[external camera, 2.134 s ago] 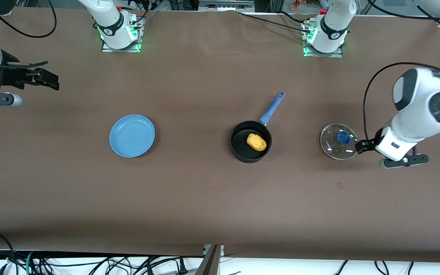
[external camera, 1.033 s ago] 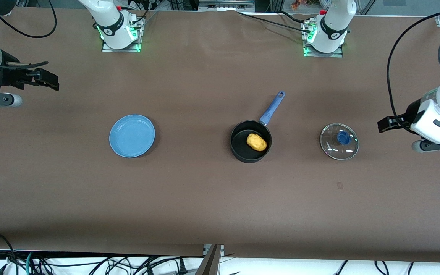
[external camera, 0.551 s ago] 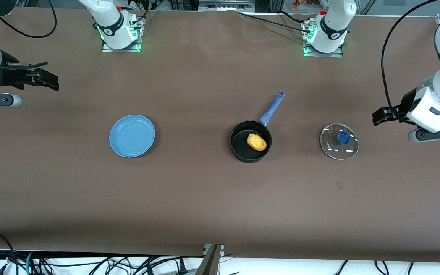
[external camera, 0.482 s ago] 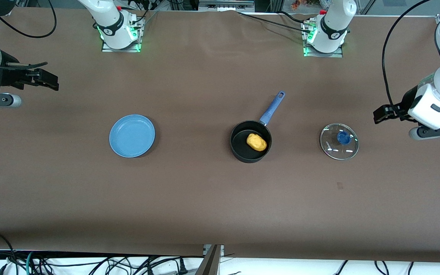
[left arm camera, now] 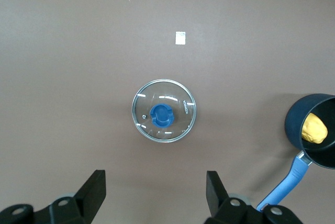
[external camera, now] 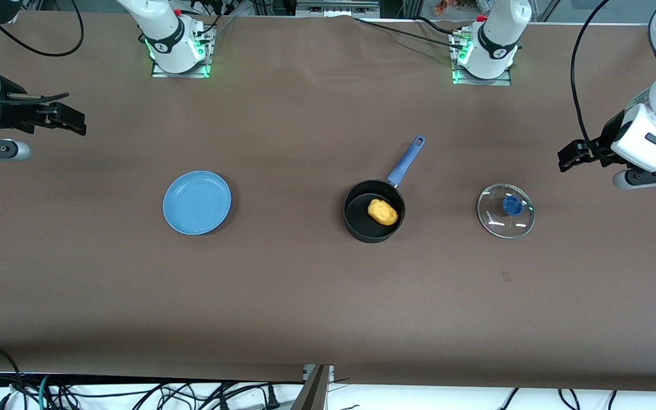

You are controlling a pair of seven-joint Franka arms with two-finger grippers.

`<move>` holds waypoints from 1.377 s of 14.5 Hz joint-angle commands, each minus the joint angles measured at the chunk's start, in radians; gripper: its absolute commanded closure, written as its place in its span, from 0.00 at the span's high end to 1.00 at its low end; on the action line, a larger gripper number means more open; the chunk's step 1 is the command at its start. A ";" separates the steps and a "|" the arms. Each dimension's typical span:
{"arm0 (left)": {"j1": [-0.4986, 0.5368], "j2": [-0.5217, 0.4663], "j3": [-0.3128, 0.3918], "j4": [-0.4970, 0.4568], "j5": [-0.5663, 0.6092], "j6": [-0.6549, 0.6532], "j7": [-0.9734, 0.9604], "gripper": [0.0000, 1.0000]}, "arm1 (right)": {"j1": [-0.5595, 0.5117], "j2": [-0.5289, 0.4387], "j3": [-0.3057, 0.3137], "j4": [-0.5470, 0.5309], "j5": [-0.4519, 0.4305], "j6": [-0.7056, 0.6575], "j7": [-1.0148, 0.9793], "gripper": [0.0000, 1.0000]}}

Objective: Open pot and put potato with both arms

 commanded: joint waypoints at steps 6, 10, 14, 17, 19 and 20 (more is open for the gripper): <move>-0.011 -0.013 0.015 0.211 -0.019 -0.173 0.021 0.90 | -0.004 -0.003 -0.003 0.004 0.012 -0.003 -0.018 1.00; -0.015 -0.008 0.010 0.197 -0.022 -0.180 0.034 0.93 | -0.006 -0.003 -0.003 0.004 0.012 -0.003 -0.018 1.00; -0.009 0.080 0.012 0.196 -0.044 -0.164 0.096 0.89 | -0.006 -0.003 -0.003 0.004 0.012 -0.003 -0.018 1.00; 0.006 0.105 0.013 0.159 -0.047 -0.081 0.134 0.89 | -0.006 -0.001 -0.003 0.004 0.012 -0.003 -0.018 1.00; 0.021 0.108 0.013 0.163 -0.050 -0.055 0.139 0.92 | -0.006 -0.003 -0.003 0.004 0.012 -0.003 -0.018 1.00; 0.023 0.108 0.012 0.168 -0.050 -0.055 0.158 0.93 | -0.006 -0.003 -0.003 0.004 0.012 -0.003 -0.018 1.00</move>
